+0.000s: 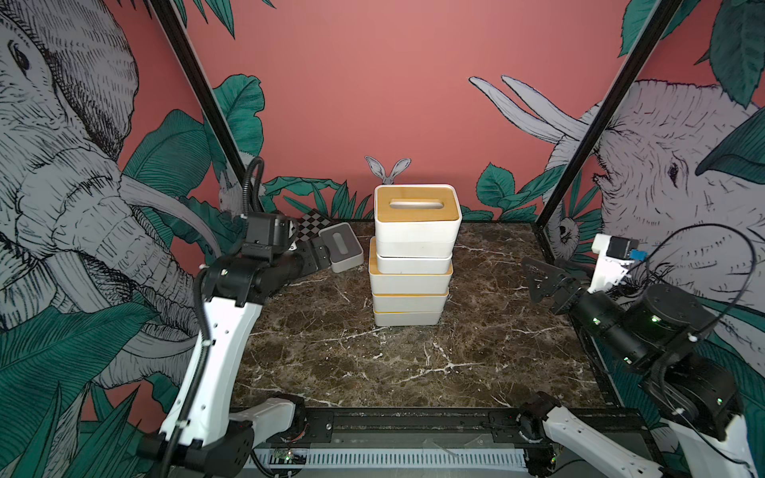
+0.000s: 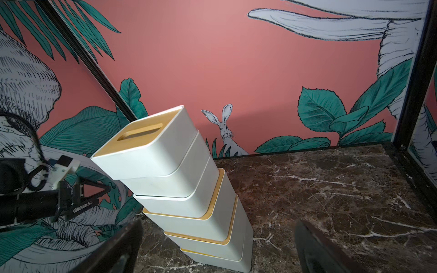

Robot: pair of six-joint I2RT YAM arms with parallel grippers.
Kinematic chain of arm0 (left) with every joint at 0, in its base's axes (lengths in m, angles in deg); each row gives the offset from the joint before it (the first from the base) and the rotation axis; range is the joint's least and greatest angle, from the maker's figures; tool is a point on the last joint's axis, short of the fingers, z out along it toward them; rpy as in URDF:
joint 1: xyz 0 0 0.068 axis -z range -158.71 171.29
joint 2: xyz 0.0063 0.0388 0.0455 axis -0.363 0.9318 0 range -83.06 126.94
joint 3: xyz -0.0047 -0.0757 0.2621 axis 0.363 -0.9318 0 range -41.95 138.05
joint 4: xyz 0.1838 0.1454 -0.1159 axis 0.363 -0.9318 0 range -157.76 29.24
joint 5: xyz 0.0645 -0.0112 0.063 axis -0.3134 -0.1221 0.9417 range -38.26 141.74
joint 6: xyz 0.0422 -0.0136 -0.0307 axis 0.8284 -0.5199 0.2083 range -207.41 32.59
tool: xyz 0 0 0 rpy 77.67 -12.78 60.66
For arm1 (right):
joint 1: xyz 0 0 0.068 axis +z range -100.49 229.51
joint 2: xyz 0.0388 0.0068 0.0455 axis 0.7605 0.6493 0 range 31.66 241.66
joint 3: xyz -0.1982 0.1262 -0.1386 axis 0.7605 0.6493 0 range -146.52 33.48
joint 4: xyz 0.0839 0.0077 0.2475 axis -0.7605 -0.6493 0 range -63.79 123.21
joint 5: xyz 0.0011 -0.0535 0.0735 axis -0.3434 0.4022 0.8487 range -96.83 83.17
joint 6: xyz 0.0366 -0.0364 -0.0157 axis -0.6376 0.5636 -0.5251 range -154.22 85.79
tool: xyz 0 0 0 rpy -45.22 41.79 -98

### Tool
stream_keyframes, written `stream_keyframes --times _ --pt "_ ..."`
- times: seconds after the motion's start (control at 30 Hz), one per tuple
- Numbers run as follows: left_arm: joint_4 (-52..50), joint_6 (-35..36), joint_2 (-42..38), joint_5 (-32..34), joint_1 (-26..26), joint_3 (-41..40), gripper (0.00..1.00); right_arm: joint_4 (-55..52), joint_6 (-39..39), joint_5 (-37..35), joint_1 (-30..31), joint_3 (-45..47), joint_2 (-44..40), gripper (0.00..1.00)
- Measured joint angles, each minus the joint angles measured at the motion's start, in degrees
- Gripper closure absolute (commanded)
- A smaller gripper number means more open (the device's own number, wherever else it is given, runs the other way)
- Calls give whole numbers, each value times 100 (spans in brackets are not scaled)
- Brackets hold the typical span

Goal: Stack the tissue boxes
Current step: Pick up the tissue box from the center of the board.

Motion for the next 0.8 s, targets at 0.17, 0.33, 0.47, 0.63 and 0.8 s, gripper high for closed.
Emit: stream_keyframes --times 0.17,0.33,0.47,0.63,0.8 --pt "551 94 1377 9 -258 -50 1 70 103 380 0 577 -210 0" --pt "780 162 2660 109 -372 498 5 52 197 667 0 933 -474 1" --pt "872 238 3766 181 -411 1331 6 63 275 841 0 1029 -584 0" --pt "861 275 4946 358 -439 2428 9 48 319 925 0 1154 -595 1" --pt "837 302 5694 459 -470 3034 10 4 356 966 0 1226 -597 0"
